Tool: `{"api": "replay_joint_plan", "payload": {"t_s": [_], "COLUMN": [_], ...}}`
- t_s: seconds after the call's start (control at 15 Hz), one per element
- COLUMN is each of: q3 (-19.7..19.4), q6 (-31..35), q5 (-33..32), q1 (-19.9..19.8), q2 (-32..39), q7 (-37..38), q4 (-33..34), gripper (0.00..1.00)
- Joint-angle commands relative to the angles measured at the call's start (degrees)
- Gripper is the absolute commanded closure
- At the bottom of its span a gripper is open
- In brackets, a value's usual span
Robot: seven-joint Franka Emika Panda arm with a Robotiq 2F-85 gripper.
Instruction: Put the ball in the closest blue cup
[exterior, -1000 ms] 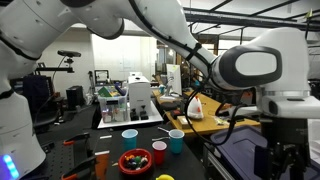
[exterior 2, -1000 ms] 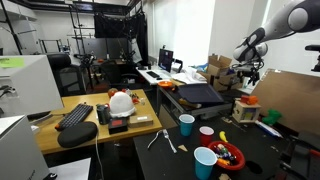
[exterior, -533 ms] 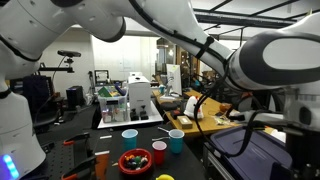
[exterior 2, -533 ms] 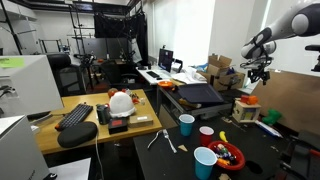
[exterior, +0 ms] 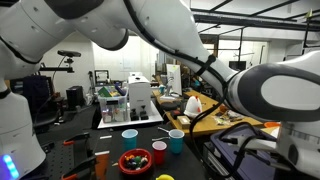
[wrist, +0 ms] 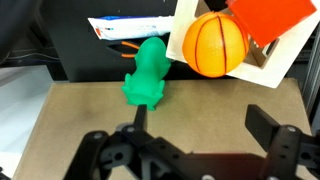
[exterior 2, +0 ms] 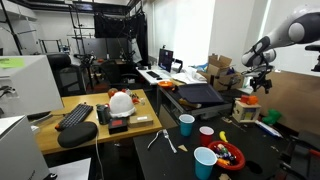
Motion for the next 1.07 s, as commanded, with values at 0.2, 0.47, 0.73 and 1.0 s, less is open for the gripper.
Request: {"api": "replay_joint_plan", "payload": {"t_s": [0.2,0.47,0.73,1.0], "q3": [0.63,0.69,1.49,2.46], "q6": [2.69,4.14,6.51,8.24], "q5": [2.36,2.29,2.69,2.83], "q1": [0.54,0.79,0.65,0.52], "q2": [-0.68,-0.51,-0.88,-1.31], "q7": [1.36,0.87,0.20,-0.16], "q4": [-1.12,-2.48,-4.45,-5.98], "gripper": [0.00,0.00,0.00,0.00]}}
